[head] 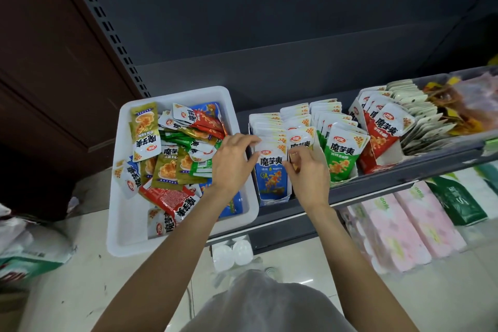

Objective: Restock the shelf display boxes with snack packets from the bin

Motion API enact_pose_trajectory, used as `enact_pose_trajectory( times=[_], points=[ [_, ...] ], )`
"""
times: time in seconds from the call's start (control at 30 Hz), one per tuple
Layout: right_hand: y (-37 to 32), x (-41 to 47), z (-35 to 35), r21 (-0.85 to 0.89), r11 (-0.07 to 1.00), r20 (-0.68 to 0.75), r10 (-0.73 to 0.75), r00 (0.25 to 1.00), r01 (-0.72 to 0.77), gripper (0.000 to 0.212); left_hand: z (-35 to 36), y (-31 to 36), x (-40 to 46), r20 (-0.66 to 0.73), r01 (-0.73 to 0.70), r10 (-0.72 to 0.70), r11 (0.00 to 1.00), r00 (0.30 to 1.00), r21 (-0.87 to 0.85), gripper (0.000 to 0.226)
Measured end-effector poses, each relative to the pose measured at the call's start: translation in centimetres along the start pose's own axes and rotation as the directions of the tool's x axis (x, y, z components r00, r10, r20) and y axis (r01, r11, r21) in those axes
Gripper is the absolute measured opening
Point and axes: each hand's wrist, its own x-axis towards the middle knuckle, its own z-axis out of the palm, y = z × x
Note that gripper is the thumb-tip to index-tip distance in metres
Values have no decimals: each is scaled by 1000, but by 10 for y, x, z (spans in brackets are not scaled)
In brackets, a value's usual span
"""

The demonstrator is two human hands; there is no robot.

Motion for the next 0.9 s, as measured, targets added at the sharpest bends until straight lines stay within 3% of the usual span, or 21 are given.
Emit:
enact_pose_trajectory(
  times=[0.13, 0.2, 0.3, 0.4, 0.53, 0.63, 0.83, 0.9],
  points=[
    [-10, -4, -8, 137, 984, -94, -99, 991, 111, 20, -19, -11, -9, -146, 27, -41, 995, 988, -100, 23],
    [-23, -7, -11, 214, 958, -76, -179, 981, 191, 19, -32, -27, -21, -199, 18, -46, 990, 979, -141, 22],
    [-53, -8, -9, 265, 913, 73, -340, 938, 310, 18, -54, -66, -47, -159, 29, -34, 999, 987, -32, 26],
    [-84, -5, 14, 207, 885, 352, -465, 812, 417, 20, -69, -110, -71, 39, 71, -79, 983, 996, 172, 26],
    [-111, -4, 66, -45, 824, 677, -390, 624, 564, 22, -75, -133, -85, 275, -9, -80, 952, 958, 305, 34],
    [-119, -10, 89, -252, 704, 756, -285, 589, 664, 18, -71, -134, -81, 395, -38, -94, 949, 914, 314, 39],
    [-117, -7, 101, -268, 688, 837, -180, 516, 674, 37, -55, -123, -71, 528, -139, -99, 909, 843, 392, 49],
    [-116, -3, 100, -240, 707, 867, -152, 474, 665, 27, -54, -123, -71, 529, -137, -112, 902, 841, 410, 51]
  ],
)
